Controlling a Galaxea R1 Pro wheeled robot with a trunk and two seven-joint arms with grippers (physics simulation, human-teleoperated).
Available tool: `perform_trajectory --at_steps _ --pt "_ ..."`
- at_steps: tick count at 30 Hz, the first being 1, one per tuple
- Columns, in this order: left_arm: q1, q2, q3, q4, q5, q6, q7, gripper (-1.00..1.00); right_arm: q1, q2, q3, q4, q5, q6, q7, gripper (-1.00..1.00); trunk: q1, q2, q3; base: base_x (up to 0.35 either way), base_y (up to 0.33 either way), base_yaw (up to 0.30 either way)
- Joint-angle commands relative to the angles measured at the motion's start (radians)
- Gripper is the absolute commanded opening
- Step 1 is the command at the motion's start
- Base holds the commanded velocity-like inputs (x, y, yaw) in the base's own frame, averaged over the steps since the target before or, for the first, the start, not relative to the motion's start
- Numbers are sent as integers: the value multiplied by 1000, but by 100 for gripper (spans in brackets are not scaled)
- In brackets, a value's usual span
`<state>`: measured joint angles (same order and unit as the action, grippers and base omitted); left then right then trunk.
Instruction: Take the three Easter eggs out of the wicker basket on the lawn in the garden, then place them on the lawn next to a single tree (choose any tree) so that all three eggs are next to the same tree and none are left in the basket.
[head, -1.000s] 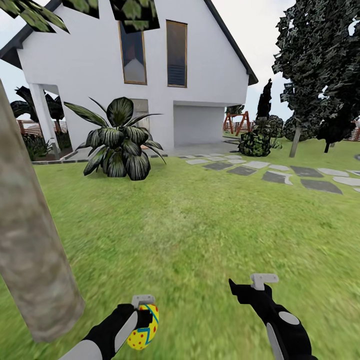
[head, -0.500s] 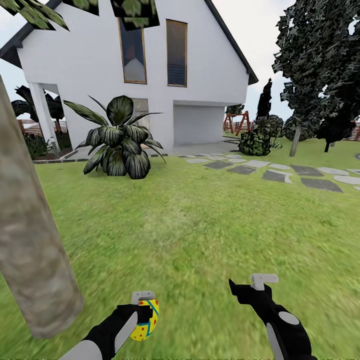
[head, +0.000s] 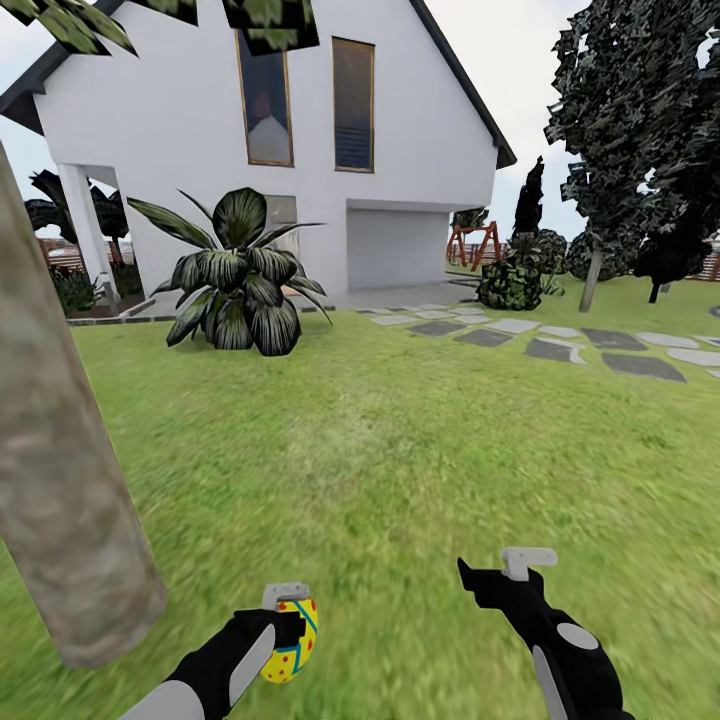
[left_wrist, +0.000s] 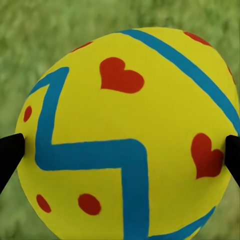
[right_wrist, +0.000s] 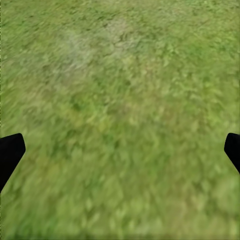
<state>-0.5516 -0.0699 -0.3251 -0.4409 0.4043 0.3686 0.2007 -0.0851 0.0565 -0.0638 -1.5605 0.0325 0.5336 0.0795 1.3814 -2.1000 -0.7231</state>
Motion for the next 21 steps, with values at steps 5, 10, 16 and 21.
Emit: perform_trajectory --at_steps 5,10,16,21 --pt "-1 1 -9 -1 8 4 8 -100 -1 1 -2 -2 3 5 9 100 19 -36 -17 0 0 0" --pt "-1 1 -9 -1 8 5 4 -100 -1 2 -1 -1 3 6 9 100 38 -71 -33 0 0 0" --pt "-1 2 -11 -1 7 6 -16 -100 -1 2 -1 0 4 6 9 100 61 -113 -51 0 0 0" --pt "-1 2 -12 -2 7 5 -17 -100 -1 2 -1 1 4 6 9 100 80 -148 -67 0 0 0"
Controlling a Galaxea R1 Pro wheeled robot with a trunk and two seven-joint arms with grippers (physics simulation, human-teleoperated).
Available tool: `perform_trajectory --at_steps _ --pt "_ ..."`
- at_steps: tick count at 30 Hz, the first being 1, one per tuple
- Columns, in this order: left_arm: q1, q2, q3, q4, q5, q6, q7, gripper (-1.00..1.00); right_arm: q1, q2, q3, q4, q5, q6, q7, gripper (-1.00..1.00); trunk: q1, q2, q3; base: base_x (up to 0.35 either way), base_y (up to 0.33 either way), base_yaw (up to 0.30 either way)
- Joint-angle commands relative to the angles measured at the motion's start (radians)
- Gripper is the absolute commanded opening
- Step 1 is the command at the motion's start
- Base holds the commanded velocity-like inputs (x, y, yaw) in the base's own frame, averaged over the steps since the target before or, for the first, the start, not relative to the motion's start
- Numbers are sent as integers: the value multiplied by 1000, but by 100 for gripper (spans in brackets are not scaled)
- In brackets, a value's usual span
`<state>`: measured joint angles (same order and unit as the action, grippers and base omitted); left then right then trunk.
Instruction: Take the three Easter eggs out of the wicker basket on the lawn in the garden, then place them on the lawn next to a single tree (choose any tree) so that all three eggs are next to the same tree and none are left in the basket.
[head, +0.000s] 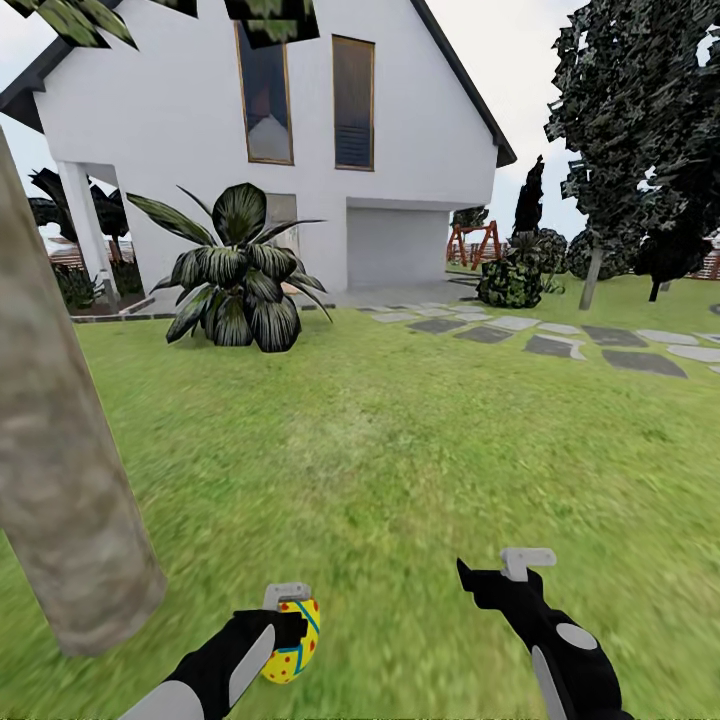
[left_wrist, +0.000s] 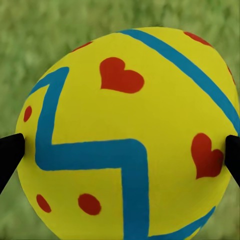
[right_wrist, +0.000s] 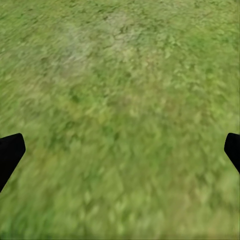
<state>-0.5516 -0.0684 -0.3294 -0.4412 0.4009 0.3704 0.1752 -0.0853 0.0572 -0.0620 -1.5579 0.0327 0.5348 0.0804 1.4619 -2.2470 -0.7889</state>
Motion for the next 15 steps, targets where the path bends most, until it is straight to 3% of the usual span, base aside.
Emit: perform_trajectory --at_steps 1,15 --pt "-1 1 -8 -2 11 3 9 -100 -1 1 -3 -1 4 5 8 100 4 -8 -4 0 0 0" --pt "-1 0 -7 -2 12 2 9 -100 -1 1 -2 1 3 5 9 100 57 -106 -48 0 0 0"
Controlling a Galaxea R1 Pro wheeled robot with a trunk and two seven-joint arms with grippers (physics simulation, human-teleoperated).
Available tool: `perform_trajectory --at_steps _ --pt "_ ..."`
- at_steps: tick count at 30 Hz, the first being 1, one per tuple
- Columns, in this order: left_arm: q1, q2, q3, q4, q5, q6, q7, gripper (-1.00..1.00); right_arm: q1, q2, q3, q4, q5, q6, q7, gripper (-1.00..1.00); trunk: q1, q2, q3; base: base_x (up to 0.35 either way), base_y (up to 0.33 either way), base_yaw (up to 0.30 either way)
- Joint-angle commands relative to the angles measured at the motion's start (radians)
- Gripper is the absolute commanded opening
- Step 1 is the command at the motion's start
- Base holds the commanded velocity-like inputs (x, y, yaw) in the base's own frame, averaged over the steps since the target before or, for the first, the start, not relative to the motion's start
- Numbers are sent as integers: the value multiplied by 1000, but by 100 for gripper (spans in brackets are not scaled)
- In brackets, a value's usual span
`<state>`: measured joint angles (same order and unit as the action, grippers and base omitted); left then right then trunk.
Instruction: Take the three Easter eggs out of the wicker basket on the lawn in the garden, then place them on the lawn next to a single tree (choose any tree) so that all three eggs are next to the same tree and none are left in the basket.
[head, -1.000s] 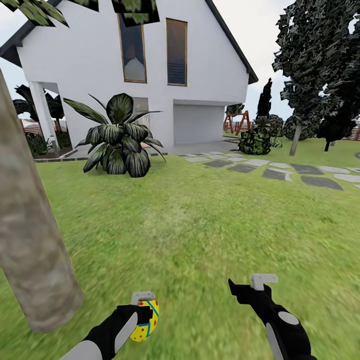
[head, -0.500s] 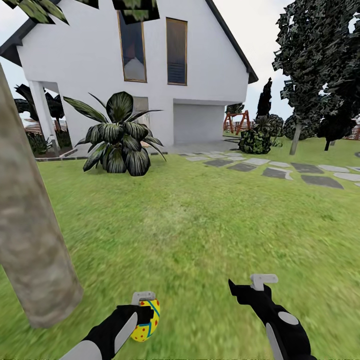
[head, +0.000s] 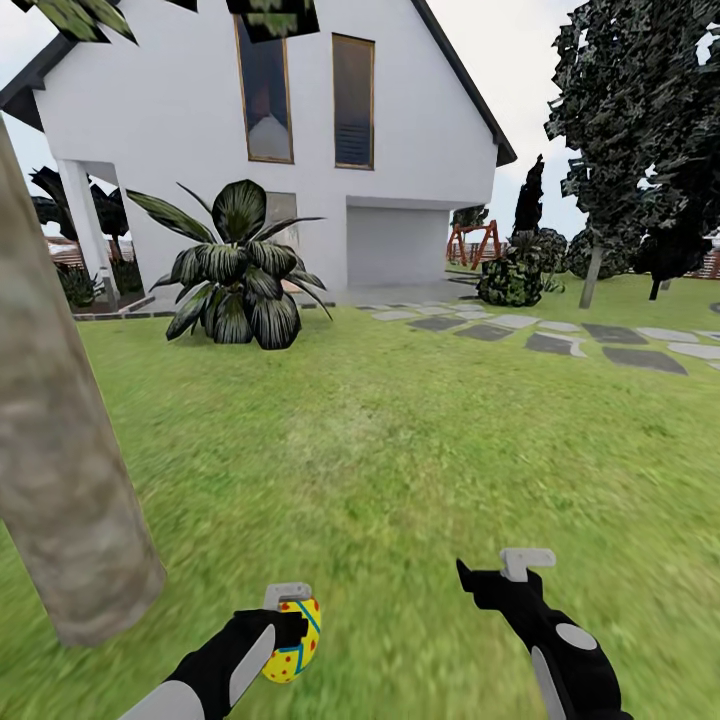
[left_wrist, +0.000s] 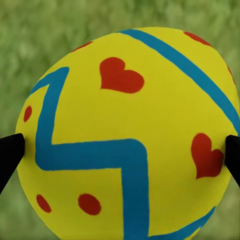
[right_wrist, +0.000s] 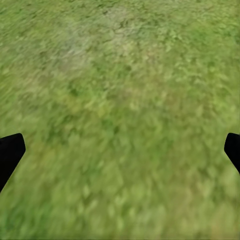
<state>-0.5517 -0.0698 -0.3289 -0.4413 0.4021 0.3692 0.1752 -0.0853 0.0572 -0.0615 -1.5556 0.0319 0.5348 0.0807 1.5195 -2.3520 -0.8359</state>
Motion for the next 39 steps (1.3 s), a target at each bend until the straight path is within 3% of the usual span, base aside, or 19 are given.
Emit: perform_trajectory --at_steps 1,21,39 --pt "-1 1 -8 -3 11 4 9 -100 -1 1 -2 -1 3 5 8 100 4 -8 -4 0 0 0" --pt "-1 1 -9 -9 11 -15 9 -100 -1 1 -3 0 3 5 10 100 80 -148 -67 0 0 0" --pt "-1 2 -9 -6 11 -15 7 -100 -1 1 -1 2 2 5 9 100 87 -151 -125 0 0 0"
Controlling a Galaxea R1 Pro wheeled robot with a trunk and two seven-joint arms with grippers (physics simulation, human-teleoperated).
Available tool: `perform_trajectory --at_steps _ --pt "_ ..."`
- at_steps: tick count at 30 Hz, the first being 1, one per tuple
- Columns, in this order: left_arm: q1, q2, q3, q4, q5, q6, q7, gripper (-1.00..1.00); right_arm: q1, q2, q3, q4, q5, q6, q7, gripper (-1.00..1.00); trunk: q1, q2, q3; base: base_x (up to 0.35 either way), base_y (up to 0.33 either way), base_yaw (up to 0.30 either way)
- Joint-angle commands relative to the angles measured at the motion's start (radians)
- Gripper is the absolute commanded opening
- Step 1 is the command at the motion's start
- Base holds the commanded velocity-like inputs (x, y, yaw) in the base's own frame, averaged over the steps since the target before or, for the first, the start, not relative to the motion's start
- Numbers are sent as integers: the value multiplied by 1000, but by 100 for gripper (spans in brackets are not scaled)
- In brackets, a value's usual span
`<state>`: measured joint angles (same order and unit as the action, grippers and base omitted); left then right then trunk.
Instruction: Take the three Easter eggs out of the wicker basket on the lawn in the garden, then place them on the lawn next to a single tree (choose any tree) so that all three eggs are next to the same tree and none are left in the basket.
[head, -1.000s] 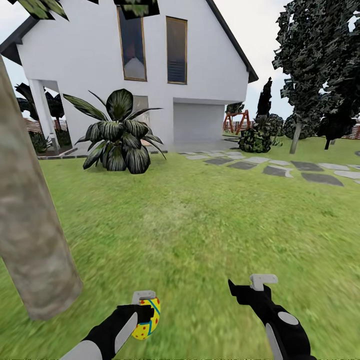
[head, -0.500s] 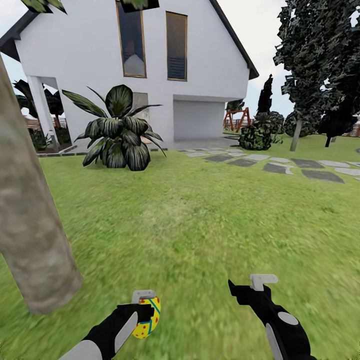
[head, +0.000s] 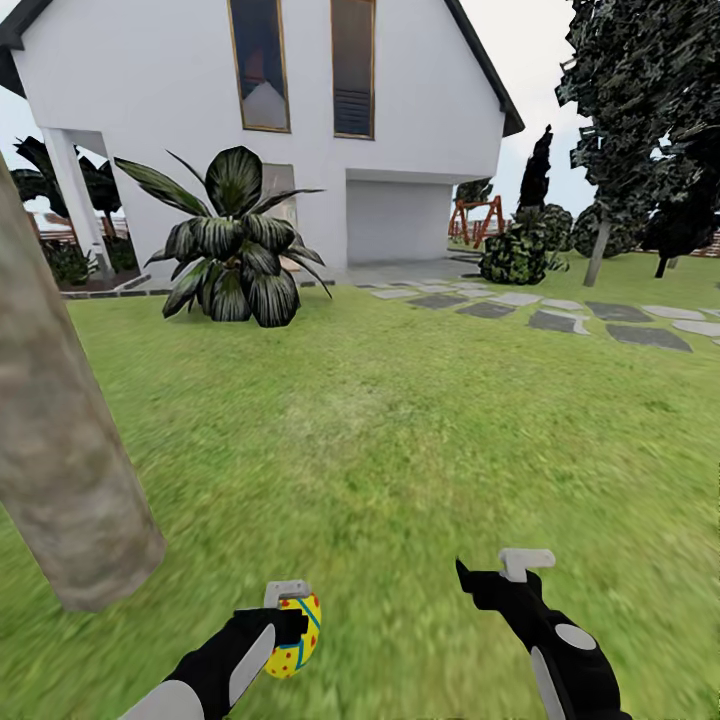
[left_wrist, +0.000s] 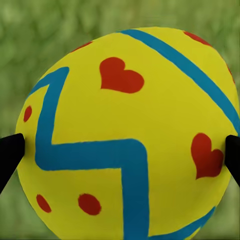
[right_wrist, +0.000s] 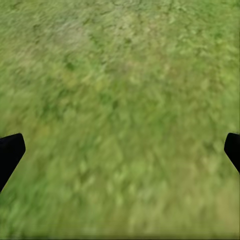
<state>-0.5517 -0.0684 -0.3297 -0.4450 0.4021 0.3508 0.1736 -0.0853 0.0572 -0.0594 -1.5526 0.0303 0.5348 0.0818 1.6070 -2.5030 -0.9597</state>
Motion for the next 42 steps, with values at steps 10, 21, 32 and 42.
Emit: perform_trajectory --at_steps 10,21,32,42 --pt "-1 1 -8 -2 11 4 9 -100 -1 1 2 -1 3 5 7 100 4 -3 -40 0 0 0" --pt "-1 0 -8 -1 11 2 9 -100 -1 1 3 -1 3 5 8 100 9 -5 -82 0 0 0" --pt "-1 1 -8 -6 9 2 9 -100 -1 1 6 -1 3 5 8 100 14 -8 -125 0 0 0" --pt "-1 1 -8 -7 9 -33 9 -100 -1 1 6 0 3 5 9 100 19 -10 -164 0 0 0"
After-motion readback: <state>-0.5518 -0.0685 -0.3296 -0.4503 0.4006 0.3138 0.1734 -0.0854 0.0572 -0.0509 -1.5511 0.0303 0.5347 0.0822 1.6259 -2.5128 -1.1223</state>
